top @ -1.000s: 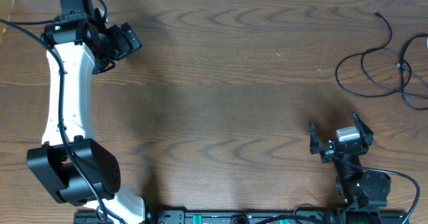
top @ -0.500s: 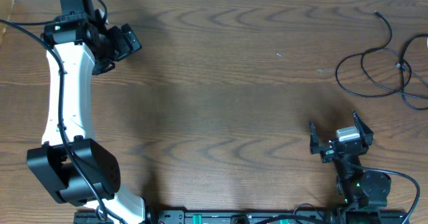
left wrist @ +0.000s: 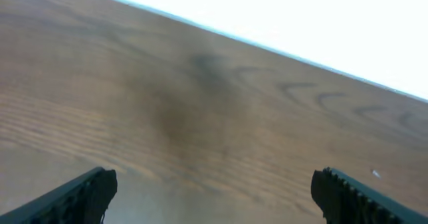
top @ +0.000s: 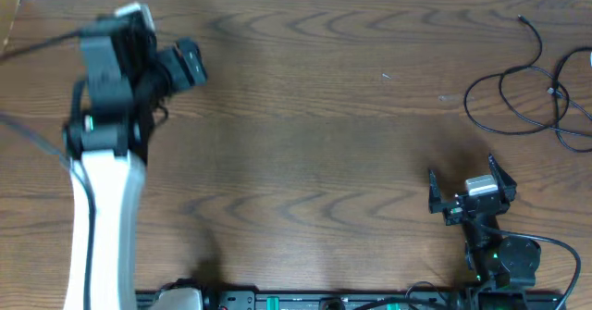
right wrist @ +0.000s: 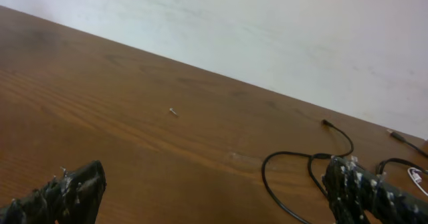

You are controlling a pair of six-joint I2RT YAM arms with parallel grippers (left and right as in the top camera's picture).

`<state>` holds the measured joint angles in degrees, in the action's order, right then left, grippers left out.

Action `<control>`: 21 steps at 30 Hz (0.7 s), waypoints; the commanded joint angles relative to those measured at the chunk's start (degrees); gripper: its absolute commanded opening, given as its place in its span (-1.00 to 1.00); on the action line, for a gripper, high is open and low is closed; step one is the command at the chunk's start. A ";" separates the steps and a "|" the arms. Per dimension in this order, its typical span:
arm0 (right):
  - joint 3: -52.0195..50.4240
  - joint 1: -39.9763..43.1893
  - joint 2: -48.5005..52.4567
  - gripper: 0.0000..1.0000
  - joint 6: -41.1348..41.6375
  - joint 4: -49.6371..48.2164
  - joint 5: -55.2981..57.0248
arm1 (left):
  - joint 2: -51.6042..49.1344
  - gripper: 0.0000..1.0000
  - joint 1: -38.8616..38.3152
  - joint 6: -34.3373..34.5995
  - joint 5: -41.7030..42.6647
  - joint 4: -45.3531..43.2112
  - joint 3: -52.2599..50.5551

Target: Untangle cables

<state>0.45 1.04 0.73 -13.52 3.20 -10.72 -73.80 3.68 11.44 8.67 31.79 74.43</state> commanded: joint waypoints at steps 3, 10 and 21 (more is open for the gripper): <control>-0.13 -0.33 -0.13 0.99 -0.26 0.24 0.07 | 15.78 0.96 -0.37 -1.60 -0.35 -12.24 -22.64; -0.13 -0.33 -0.13 0.99 -0.26 0.24 0.07 | 33.81 0.96 -0.33 -1.57 -0.35 -21.35 -46.18; -0.13 -0.33 -0.13 0.99 -0.26 0.24 0.07 | 62.53 0.96 -0.33 -1.57 -1.90 -28.26 -70.27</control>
<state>0.45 1.02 0.75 -13.52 3.20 -10.66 -15.97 3.46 10.46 7.92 3.90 7.25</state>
